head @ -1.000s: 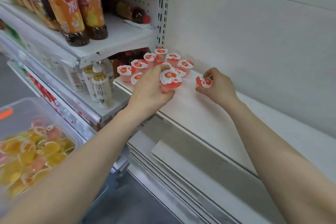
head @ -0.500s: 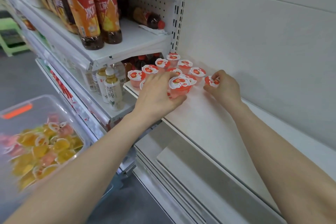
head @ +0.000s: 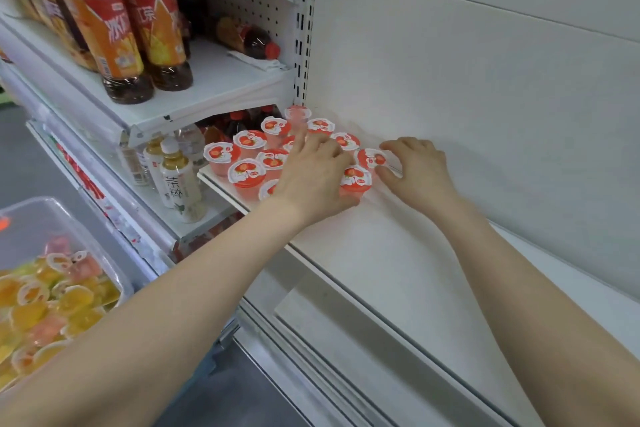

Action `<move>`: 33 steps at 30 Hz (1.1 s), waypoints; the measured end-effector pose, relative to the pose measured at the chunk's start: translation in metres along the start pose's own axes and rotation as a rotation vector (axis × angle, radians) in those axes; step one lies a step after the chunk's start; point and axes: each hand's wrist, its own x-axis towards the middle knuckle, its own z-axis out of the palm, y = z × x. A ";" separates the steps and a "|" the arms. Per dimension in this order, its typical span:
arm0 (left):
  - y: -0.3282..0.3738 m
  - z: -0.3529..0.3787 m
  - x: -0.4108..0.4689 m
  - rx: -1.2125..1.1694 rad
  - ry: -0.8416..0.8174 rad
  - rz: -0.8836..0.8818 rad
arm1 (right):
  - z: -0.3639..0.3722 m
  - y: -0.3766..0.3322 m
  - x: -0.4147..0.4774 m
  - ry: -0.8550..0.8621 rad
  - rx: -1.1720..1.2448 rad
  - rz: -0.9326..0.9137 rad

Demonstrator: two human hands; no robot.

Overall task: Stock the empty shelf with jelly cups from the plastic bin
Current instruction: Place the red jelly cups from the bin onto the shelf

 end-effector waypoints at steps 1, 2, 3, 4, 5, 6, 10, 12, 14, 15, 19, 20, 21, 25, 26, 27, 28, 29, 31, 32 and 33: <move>0.001 0.005 0.003 0.036 -0.029 0.011 | -0.001 0.001 -0.002 0.006 -0.018 -0.006; 0.002 0.010 0.005 0.071 -0.048 0.018 | -0.001 0.003 -0.003 0.013 -0.028 -0.012; 0.003 0.014 0.007 0.100 -0.064 0.018 | -0.001 0.004 -0.005 0.020 -0.033 -0.019; 0.003 0.017 0.009 0.116 -0.071 0.015 | -0.001 0.006 -0.006 0.022 -0.034 -0.024; 0.003 0.019 0.010 0.125 -0.069 0.009 | -0.001 0.007 -0.007 0.022 -0.037 -0.027; 0.003 0.020 0.011 0.132 -0.062 0.005 | -0.001 0.008 -0.008 0.021 -0.039 -0.027; 0.005 0.022 0.012 0.152 -0.042 0.006 | -0.001 0.011 -0.009 0.019 -0.041 -0.012; 0.005 0.021 0.011 0.157 -0.048 0.002 | -0.002 0.010 -0.009 0.024 -0.050 -0.006; 0.005 0.020 0.010 0.168 -0.070 -0.006 | -0.004 0.009 -0.008 0.029 -0.063 0.000; 0.005 0.019 0.010 0.174 -0.085 -0.006 | -0.006 0.007 -0.008 0.033 -0.070 0.002; 0.000 0.010 0.007 0.135 -0.116 0.018 | -0.013 -0.003 -0.006 0.050 -0.091 -0.003; -0.003 0.006 0.005 0.109 -0.108 0.025 | -0.015 -0.007 -0.005 0.058 -0.098 -0.010; -0.007 0.002 0.003 0.077 -0.092 0.033 | -0.018 -0.012 -0.006 0.068 -0.106 -0.021; -0.036 -0.020 -0.014 -0.013 0.091 0.081 | -0.025 -0.040 -0.008 0.118 -0.138 -0.103; -0.046 -0.027 -0.020 -0.019 0.129 0.085 | -0.027 -0.050 -0.009 0.131 -0.148 -0.131; -0.057 -0.034 -0.026 -0.014 0.140 0.085 | -0.028 -0.061 -0.010 0.144 -0.162 -0.161; -0.068 -0.043 -0.034 -0.003 0.142 0.079 | -0.029 -0.074 -0.011 0.158 -0.178 -0.194; -0.079 -0.051 -0.043 0.005 0.145 0.072 | -0.029 -0.088 -0.012 0.173 -0.191 -0.226; -0.105 -0.065 -0.064 0.012 0.142 0.057 | -0.028 -0.120 -0.014 0.196 -0.192 -0.283; -0.119 -0.070 -0.076 0.021 0.143 0.052 | -0.026 -0.138 -0.015 0.202 -0.182 -0.308; -0.133 -0.074 -0.090 0.031 0.154 0.046 | -0.023 -0.156 -0.017 0.209 -0.170 -0.331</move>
